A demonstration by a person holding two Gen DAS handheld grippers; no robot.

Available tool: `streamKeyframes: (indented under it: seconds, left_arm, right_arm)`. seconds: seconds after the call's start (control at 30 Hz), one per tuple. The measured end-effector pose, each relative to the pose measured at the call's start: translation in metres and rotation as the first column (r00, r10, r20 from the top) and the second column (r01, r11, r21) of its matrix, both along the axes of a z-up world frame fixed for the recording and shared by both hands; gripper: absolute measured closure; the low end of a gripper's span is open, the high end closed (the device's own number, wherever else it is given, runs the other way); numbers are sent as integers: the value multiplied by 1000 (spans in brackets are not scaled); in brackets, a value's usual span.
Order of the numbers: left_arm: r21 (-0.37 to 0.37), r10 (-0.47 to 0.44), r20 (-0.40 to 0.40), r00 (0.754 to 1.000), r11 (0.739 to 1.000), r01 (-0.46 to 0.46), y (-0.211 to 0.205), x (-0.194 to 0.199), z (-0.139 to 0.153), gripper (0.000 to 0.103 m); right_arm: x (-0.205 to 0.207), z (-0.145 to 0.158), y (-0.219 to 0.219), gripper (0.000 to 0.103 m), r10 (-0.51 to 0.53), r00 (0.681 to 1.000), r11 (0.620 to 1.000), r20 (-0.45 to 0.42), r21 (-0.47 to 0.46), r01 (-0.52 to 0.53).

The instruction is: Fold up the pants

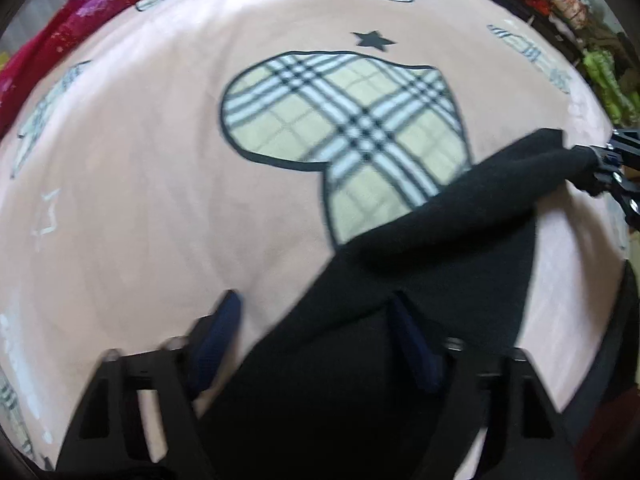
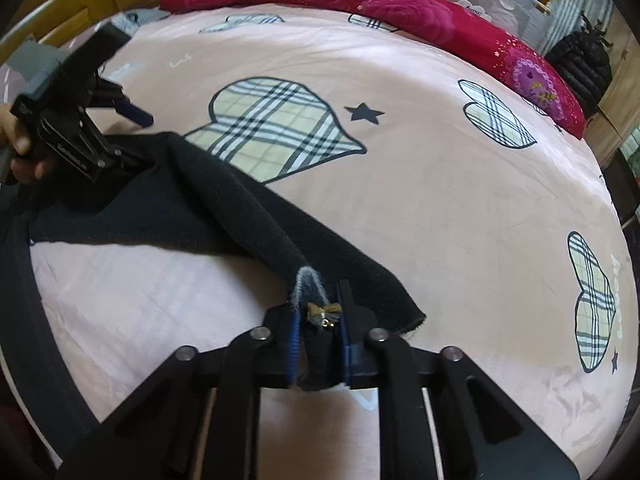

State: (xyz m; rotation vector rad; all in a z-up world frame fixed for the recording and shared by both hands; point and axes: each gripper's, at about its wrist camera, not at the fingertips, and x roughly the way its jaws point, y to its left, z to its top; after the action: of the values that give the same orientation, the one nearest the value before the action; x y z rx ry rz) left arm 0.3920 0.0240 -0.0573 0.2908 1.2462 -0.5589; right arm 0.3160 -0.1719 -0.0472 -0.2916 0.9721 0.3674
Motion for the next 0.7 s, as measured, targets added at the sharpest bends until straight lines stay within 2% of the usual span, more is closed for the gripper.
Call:
streamKeyframes:
  seconds: [0.07,0.13,0.17,0.3,0.53,0.7]
  left_arm:
    - [-22,-29,-5,1000,999,29,-5,-6,4,74]
    - [-20,-47,17,999,999,47,-11,-15,9,90]
    - [-19,-46,34,998,999,47,-13,-20,12,93]
    - [-79,-27,72,997,996,33,-17,-45,34,96]
    - [-146,-10,131,991,989,29,-22,-123,77,96]
    - [-185,10,131,991,983,15,-27,-181,85,96]
  right_arm:
    - [-1,6,-4,94,-5,1000,1000,3,22,4]
    - [-4,14,-8,95,-8,1000,999,16,38,7]
    - [-5,16,-9,95,-9,1000,999,20,41,8]
    - [-19,29,-20,96,-25,999,997,31,72,22]
    - [-67,45,-54,96,-35,999,988,35,151,29]
    - [-108,43,-70,96,7,999,986,40,167,-14]
